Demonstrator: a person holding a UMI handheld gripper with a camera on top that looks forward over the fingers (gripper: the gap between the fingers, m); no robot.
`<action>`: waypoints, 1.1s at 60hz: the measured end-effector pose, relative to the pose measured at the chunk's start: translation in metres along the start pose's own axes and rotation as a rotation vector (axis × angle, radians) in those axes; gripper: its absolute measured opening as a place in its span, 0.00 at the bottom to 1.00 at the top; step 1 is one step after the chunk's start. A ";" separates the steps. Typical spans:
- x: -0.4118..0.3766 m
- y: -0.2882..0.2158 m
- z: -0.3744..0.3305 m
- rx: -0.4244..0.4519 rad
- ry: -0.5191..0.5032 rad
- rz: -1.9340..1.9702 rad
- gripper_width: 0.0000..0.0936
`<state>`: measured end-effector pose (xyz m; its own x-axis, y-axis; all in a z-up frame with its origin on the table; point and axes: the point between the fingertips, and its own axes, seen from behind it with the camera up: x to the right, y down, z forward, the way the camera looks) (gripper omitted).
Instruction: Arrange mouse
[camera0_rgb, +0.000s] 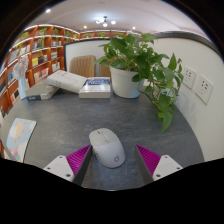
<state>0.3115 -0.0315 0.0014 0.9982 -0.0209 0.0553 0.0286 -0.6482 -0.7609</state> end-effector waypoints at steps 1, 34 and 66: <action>0.000 -0.002 0.003 0.000 0.001 0.004 0.92; 0.003 -0.019 0.039 -0.066 0.026 0.064 0.43; -0.185 -0.267 -0.113 0.283 0.114 0.099 0.38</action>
<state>0.1131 0.0590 0.2673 0.9851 -0.1689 0.0320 -0.0392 -0.4018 -0.9149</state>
